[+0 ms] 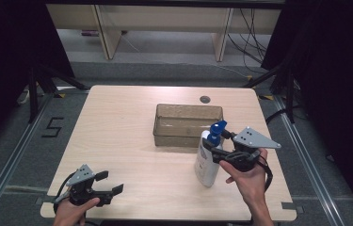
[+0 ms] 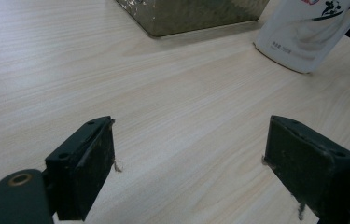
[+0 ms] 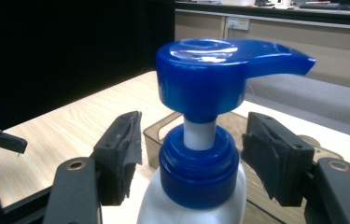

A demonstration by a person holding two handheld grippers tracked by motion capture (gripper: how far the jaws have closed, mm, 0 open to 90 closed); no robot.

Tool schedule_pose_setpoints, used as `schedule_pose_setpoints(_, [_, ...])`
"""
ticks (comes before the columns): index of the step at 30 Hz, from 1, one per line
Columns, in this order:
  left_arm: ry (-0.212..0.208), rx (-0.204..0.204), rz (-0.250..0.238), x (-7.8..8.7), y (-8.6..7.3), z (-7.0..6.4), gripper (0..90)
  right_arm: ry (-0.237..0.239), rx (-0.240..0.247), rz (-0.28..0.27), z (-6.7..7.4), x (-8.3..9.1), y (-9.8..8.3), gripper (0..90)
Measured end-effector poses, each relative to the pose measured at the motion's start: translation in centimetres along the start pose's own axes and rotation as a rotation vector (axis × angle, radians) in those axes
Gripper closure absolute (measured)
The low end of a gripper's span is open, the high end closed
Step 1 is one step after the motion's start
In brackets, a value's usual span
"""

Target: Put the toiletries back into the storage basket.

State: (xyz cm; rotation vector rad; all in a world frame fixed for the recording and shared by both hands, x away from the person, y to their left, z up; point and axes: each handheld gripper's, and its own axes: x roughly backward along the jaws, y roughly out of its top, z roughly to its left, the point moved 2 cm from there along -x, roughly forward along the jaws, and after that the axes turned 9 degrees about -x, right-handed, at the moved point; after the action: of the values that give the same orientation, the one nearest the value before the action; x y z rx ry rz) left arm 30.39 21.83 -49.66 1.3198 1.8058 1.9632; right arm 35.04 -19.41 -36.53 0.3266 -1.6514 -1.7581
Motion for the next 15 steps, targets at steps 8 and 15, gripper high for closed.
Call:
schedule_pose_setpoints(8, [-0.009,-0.005,0.011,-0.39,0.08,0.14,15.4,0.013,-0.013,-0.019,-0.2,-0.13,0.02,39.9])
schedule_pose_setpoints(15, [-0.007,-0.005,0.008,-0.38,0.05,0.02,15.4,0.009,0.007,-0.023,-0.31,-0.43,0.1,44.1])
